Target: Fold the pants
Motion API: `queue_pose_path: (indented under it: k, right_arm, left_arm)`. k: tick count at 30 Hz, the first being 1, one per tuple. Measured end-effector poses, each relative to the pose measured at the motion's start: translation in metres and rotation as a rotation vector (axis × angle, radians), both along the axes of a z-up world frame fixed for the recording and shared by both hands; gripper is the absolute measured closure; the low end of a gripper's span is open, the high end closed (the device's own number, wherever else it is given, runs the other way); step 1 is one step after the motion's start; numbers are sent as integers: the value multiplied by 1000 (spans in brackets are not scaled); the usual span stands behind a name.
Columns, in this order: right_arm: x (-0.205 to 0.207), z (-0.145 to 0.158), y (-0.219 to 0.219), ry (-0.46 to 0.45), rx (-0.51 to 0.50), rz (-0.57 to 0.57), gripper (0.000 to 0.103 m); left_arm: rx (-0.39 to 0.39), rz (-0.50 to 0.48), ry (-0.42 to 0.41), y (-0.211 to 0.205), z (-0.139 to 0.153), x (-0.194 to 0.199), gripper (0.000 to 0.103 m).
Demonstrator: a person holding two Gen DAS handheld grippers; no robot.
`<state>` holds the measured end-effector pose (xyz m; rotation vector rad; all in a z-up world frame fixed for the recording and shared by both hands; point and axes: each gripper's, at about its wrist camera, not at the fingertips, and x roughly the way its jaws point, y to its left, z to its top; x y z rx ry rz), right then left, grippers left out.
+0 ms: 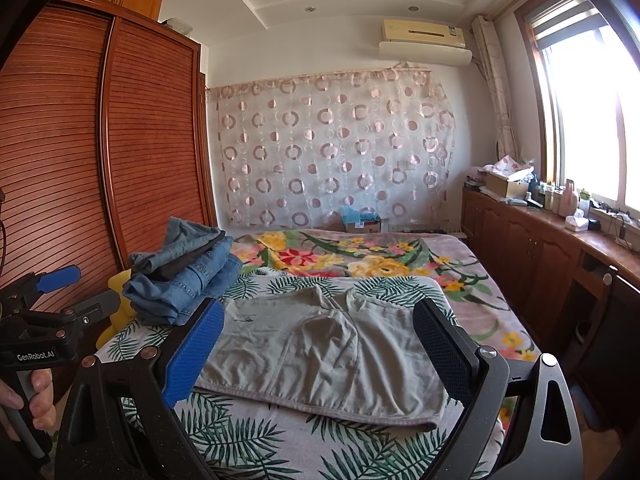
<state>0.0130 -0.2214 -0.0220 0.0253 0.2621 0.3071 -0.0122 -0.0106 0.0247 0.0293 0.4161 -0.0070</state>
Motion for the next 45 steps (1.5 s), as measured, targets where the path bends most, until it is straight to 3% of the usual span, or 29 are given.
queue_pose_path:
  k: [8, 19, 28, 45]
  right_arm:
    - [0, 0, -1, 0, 3, 0, 7]
    - [7, -6, -3, 20, -3, -10, 7]
    - [18, -13, -3, 53, -20, -18, 7]
    - [37, -25, -5, 149, -55, -15, 7]
  left_arm:
    - [1, 1, -2, 0, -1, 0, 0]
    - [2, 7, 30, -6, 23, 5, 0]
    - [-25, 14, 70, 8, -15, 20, 0]
    - [-39, -46, 249, 24, -91, 49, 0]
